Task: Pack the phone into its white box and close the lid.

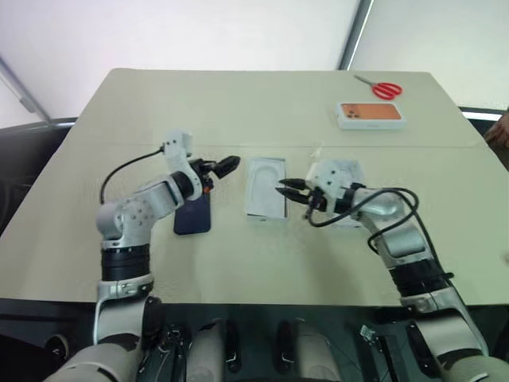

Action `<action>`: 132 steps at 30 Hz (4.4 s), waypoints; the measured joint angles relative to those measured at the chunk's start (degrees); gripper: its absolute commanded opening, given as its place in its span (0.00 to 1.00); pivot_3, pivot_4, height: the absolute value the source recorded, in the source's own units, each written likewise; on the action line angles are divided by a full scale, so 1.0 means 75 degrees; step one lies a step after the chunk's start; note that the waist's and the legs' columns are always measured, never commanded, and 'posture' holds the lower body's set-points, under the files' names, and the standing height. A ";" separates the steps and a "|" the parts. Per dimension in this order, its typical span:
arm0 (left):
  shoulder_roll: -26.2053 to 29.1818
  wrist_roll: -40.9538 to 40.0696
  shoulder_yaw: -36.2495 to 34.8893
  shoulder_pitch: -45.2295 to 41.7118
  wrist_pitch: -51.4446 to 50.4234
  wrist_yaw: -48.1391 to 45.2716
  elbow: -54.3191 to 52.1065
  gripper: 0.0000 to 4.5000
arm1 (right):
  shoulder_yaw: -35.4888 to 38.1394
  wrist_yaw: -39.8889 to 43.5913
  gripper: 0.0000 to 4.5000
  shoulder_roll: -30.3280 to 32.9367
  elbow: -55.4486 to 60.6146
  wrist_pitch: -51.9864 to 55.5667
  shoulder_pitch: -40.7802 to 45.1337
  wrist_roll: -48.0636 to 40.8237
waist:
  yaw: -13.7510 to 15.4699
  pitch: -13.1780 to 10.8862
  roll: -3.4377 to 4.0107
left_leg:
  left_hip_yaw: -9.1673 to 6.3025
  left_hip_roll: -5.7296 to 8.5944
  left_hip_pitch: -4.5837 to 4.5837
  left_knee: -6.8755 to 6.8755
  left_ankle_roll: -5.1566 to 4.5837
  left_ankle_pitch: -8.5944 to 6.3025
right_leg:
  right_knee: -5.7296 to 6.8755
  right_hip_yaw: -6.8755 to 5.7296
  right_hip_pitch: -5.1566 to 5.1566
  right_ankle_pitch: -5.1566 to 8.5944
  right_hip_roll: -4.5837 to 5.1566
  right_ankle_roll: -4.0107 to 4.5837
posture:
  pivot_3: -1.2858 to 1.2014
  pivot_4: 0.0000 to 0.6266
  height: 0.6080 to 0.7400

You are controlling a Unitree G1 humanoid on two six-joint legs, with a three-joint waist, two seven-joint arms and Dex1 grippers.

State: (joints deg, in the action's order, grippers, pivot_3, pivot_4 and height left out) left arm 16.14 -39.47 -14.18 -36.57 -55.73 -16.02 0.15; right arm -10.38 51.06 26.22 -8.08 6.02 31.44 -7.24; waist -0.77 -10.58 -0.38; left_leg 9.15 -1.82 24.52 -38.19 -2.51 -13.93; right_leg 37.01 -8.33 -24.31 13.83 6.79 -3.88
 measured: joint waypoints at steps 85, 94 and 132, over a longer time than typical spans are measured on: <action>0.1405 -0.0992 -0.1832 0.1145 -0.3120 0.0233 -0.0015 1.00 | -0.2166 -0.0720 0.01 -0.2702 -0.3374 0.0407 0.2548 0.2766 | -0.0014 0.0011 0.0006 | 0.0002 0.0004 -0.0007 0.0016 0.0036 -0.0010 | 0.0008 0.0006 -0.0005 0.0000 0.0009 0.0002 | 0.52 0.24 0.98; 0.0910 -0.0726 -0.1646 0.0894 -0.3105 0.0319 0.0034 1.00 | -0.2160 -0.0798 0.01 -0.2923 -0.3452 0.0453 0.2574 0.2854 | 0.0022 0.0020 0.0013 | 0.0001 0.0012 -0.0008 0.0016 0.0037 -0.0010 | 0.0009 0.0005 -0.0001 0.0000 0.0013 0.0002 | 0.52 0.24 0.98; 0.0170 -0.0699 -0.1967 0.1020 -0.3146 0.0270 0.0008 0.48 | -0.2150 -0.0919 0.00 -0.2840 -0.3455 0.0249 0.2527 0.2922 | -0.0021 0.0024 0.0011 | -0.0001 0.0012 -0.0010 0.0026 0.0037 -0.0011 | 0.0002 0.0006 -0.0002 0.0000 0.0021 0.0001 | 0.52 0.24 0.98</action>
State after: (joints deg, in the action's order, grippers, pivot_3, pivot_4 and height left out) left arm 17.41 -44.72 -28.93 -28.92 -79.33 -13.99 0.20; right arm -26.50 44.17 4.92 -33.99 7.89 50.40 14.67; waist -0.93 -10.40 -0.30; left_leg 9.14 -1.74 24.45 -38.00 -2.23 -14.01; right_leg 37.02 -8.29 -24.32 13.84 6.95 -3.87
